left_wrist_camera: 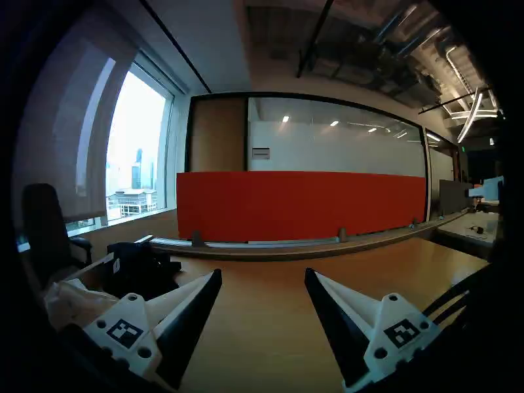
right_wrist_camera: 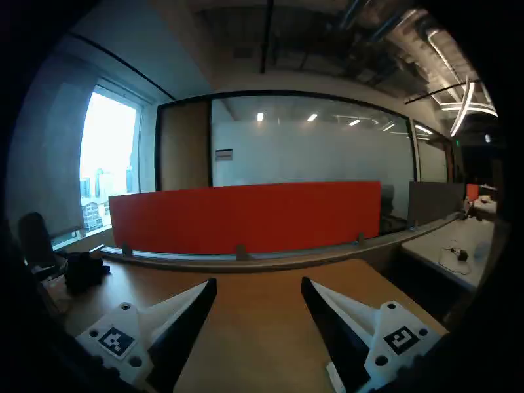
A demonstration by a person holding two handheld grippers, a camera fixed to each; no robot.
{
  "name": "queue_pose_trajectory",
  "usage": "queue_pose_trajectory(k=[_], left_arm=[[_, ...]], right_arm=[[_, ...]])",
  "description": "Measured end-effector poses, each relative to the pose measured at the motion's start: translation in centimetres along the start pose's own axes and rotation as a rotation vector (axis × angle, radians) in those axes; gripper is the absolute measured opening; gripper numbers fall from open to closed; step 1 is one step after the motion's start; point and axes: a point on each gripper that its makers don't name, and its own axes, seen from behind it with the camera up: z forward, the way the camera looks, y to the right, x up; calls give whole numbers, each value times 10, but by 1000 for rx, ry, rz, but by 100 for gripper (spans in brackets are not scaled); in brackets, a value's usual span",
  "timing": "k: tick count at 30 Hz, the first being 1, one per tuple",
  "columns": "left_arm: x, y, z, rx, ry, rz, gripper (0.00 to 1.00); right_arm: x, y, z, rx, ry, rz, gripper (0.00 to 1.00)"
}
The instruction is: Fold towel
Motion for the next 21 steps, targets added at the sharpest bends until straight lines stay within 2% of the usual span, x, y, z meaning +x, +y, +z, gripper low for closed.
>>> queue_pose_trajectory(k=[3,15,21], left_arm=[[-11,-4,-2,5,5,12,94],[-49,-23,-6,12,19,-9,94],[-68,-27,-7,9,24,-4,94]], right_arm=[[-2,1,0,-2,1,-1,99],[-19,-1,2,-21,1,-24,99],[-27,-3,3,-29,4,-32,99]])
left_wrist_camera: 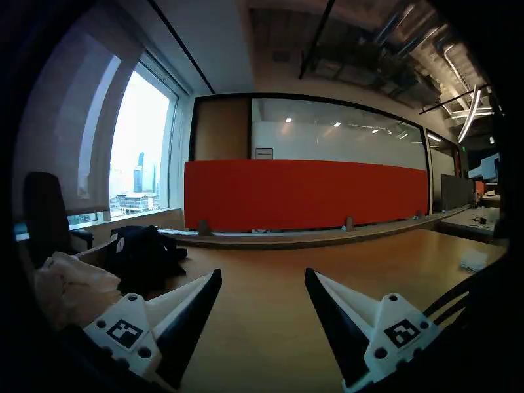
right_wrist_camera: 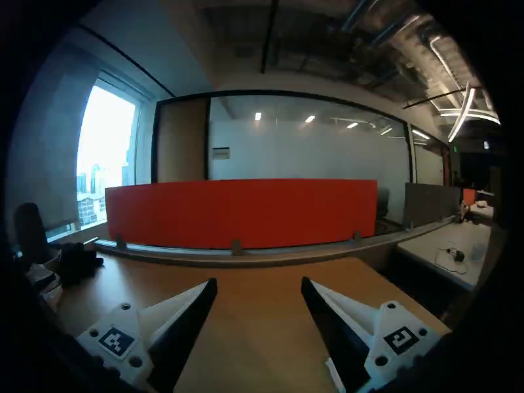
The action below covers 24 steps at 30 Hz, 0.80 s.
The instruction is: Fold towel
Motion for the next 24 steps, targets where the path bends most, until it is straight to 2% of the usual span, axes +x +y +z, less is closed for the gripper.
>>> queue_pose_trajectory(k=[9,15,24], left_arm=[[-15,-5,-4,6,12,-5,94],[-19,-8,-7,6,22,-21,94],[-23,-15,-8,19,11,-14,94]], right_arm=[[-9,-1,-2,-7,-2,-8,99],[-19,0,-4,-7,-16,-15,99],[-23,-2,-4,-4,-20,-15,99]])
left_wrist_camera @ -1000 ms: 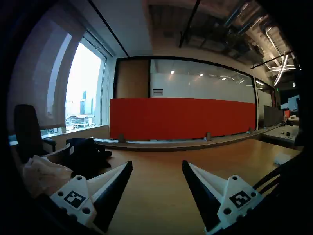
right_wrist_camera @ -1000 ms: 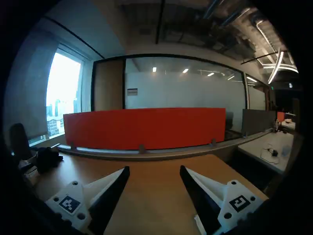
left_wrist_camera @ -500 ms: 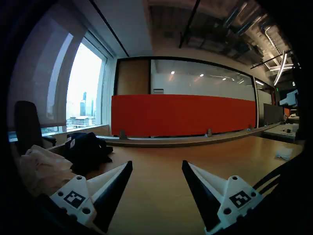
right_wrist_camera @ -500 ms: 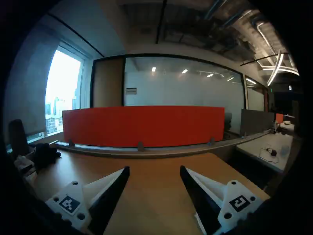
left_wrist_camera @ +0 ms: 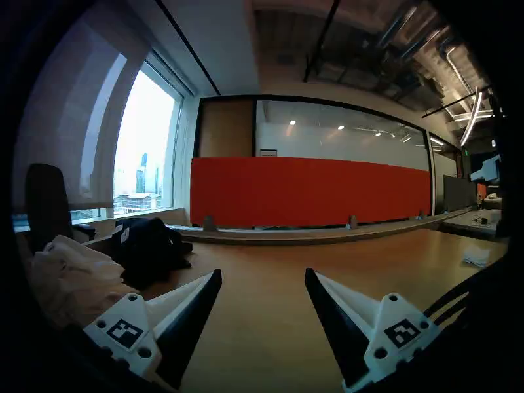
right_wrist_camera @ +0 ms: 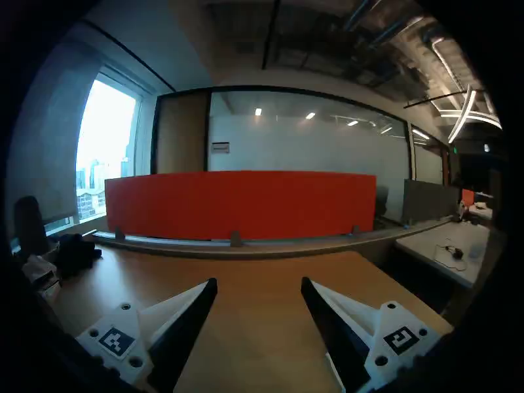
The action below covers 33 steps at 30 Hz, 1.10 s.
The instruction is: Fold towel
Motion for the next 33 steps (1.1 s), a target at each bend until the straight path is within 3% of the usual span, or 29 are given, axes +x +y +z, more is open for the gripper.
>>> queue_pose_trajectory(k=[18,33], left_arm=[[-3,0,4,3,-16,22,94],[-3,1,4,3,-16,23,94]], right_arm=[[-1,-7,3,22,5,-1,100],[7,6,8,25,77,31,99]])
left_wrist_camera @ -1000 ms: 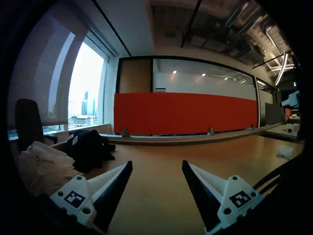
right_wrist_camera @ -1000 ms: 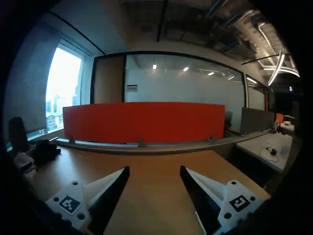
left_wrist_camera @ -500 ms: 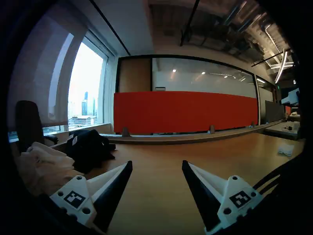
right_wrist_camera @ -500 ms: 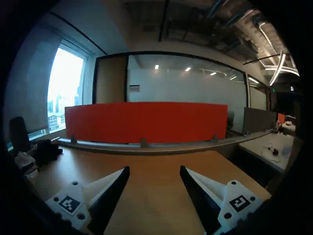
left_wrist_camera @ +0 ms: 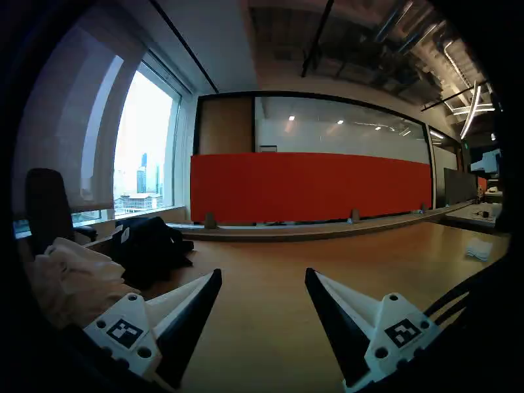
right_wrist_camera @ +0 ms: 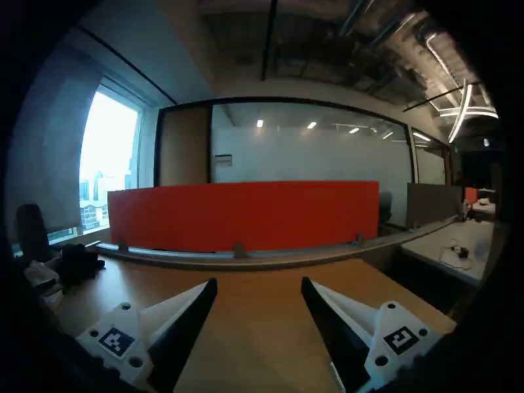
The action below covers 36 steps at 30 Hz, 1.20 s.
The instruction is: Fold towel
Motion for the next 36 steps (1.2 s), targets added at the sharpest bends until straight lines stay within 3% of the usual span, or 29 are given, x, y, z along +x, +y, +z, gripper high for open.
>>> queue_pose_trajectory(k=[6,20,36], left_arm=[[1,0,-2,1,-1,0,94],[1,-3,-6,2,0,0,94],[1,-2,-4,1,-1,0,94]], right_arm=[[-9,6,-1,4,31,1,99],[-61,14,-3,25,36,12,99],[-90,27,3,15,58,35,99]])
